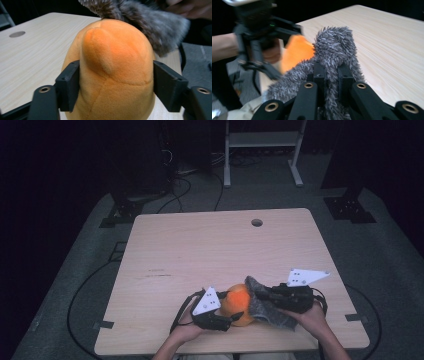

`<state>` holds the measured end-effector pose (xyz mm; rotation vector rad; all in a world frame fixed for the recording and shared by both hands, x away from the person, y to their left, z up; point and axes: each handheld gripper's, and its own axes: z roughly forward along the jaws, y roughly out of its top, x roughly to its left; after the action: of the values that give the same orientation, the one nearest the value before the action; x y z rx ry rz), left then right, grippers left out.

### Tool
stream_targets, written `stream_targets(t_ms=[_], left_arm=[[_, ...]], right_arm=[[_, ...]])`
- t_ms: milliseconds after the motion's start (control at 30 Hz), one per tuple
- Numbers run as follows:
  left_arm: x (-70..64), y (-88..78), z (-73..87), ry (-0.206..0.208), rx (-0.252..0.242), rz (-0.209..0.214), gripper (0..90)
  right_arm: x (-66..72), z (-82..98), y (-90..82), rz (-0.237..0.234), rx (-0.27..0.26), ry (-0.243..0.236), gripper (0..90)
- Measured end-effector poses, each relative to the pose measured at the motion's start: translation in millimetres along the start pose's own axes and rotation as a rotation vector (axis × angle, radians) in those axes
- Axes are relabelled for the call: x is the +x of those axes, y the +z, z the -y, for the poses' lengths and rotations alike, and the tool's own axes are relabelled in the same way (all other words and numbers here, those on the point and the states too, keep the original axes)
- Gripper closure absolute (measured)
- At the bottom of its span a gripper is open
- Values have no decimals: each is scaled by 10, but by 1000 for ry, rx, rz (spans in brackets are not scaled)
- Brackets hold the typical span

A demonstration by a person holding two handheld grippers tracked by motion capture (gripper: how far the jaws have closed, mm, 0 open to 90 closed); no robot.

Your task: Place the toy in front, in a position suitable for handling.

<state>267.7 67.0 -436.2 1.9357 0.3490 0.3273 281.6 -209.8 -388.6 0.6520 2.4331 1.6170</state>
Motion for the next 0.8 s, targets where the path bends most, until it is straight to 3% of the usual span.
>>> stream_targets(t_ms=[67, 167, 333, 400, 467, 567, 667, 800], left_arm=[[-28, 4, 1, 22, 6, 8, 316], [-74, 2, 9, 51, 13, 11, 330], [-98, 15, 17, 68, 9, 20, 334], [-86, 14, 14, 79, 6, 47, 314], [-48, 2, 4, 65, -6, 71, 245], [-14, 22, 11, 34, 0, 57, 215], [-56, 32, 19, 66, 6, 46, 287], [-87, 33, 25, 95, 20, 53, 327]], right_arm=[[87, -72, 11, -35, -18, -22, 804], [113, -115, 33, -13, 6, -56, 804], [-92, 32, -27, 20, 10, 15, 804], [-185, 102, -55, 34, 11, 49, 804], [-247, 159, -74, 37, 20, 78, 804], [-281, 177, -101, 40, 32, 92, 804], [-249, 139, -93, 32, 42, 79, 805], [-56, 3, -44, -49, 24, 21, 807]])
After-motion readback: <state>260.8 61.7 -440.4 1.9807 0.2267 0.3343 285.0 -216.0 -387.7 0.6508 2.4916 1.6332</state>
